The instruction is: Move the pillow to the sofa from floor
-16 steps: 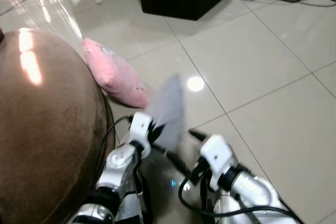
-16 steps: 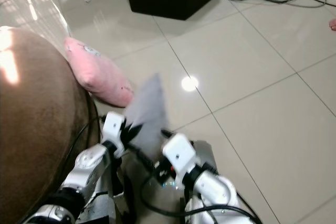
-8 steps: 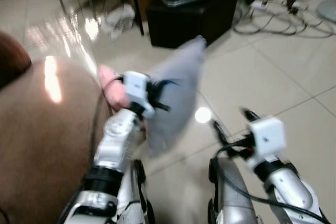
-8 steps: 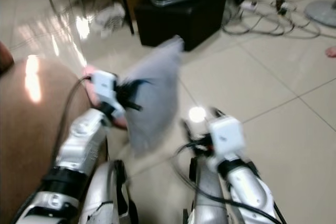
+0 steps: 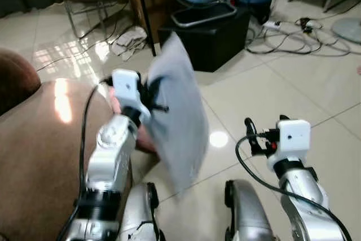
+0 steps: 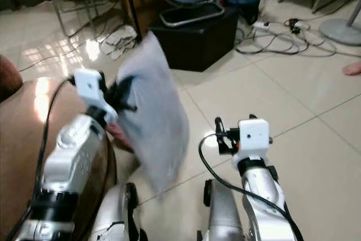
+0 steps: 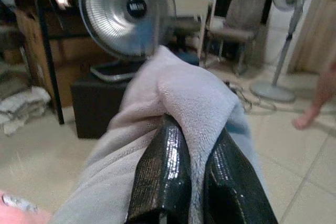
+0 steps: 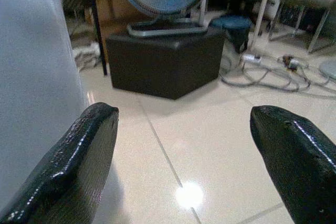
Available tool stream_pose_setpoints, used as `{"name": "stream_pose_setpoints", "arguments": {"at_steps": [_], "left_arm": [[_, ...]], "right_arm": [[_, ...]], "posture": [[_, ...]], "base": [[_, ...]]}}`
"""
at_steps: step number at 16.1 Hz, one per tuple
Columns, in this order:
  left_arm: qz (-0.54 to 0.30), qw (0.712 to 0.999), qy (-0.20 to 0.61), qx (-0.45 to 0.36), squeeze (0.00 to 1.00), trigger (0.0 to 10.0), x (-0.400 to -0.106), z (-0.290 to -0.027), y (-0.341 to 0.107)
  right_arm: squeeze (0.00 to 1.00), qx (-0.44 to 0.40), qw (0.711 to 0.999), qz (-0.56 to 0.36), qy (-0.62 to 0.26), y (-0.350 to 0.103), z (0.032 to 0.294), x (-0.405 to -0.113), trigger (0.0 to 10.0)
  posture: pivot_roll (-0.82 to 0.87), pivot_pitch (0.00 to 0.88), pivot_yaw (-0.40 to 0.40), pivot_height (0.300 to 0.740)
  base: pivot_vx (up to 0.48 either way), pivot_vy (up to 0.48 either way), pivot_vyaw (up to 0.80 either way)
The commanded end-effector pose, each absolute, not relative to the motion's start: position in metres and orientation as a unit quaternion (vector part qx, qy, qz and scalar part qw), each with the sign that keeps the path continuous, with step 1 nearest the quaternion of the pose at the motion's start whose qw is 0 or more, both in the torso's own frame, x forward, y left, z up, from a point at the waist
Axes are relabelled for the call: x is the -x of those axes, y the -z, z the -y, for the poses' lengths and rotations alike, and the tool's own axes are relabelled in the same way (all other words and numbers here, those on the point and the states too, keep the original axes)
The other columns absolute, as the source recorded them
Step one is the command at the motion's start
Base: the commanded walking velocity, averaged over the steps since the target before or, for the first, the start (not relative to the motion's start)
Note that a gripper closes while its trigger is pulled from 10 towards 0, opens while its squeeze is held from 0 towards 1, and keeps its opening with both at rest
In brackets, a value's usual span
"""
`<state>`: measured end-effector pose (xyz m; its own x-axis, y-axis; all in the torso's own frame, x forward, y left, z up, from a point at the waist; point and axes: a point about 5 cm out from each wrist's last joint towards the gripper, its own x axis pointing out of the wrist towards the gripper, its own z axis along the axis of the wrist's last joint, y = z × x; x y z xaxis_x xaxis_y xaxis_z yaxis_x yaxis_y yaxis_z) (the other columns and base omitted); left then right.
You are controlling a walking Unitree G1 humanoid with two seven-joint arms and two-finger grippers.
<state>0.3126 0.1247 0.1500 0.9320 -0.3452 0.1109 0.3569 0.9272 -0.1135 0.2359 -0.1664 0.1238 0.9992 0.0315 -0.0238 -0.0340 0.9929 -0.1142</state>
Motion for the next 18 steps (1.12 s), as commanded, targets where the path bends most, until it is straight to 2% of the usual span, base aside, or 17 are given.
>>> {"name": "stream_pose_setpoints", "arguments": {"at_steps": [1, 6, 10, 13, 18], "left_arm": [[0.070, 0.982, 0.167, 0.045, 0.00, 10.0, -0.310, -0.128, -0.161], [0.046, 0.989, 0.142, 0.009, 0.00, 10.0, -0.293, -0.147, -0.150], [0.058, 0.990, 0.126, -0.007, 0.00, 10.0, -0.289, -0.145, -0.153], [0.055, 0.991, 0.120, -0.023, 0.00, 10.0, -0.283, -0.145, -0.155], [0.062, 0.989, 0.133, -0.037, 0.00, 10.0, -0.288, -0.140, -0.159]], "right_arm": [[0.00, 0.057, 0.998, 0.001, -0.020, -0.128, 0.163, -0.243, 10.0], [0.00, 0.058, 0.998, -0.003, -0.036, -0.128, 0.158, -0.253, 10.0], [0.00, 0.052, 0.997, -0.011, -0.052, -0.125, 0.153, -0.257, 10.0], [0.00, 0.050, 0.997, -0.009, -0.057, -0.126, 0.152, -0.260, 10.0], [0.00, 0.042, 0.998, -0.012, -0.046, -0.124, 0.153, -0.254, 10.0]], "posture": [[-0.07, 0.000, 0.071, 0.645], [-0.05, 0.000, 0.025, 0.700], [-0.03, 0.000, -0.017, 0.740], [-0.03, 0.007, -0.031, 0.740], [-0.05, 0.013, 0.018, 0.740]], "base": [[0.000, 0.000, 0.00], [0.000, 0.000, 0.00], [0.000, 0.000, 0.00], [0.000, 0.000, 0.00], [0.000, 0.000, 0.00]]}}
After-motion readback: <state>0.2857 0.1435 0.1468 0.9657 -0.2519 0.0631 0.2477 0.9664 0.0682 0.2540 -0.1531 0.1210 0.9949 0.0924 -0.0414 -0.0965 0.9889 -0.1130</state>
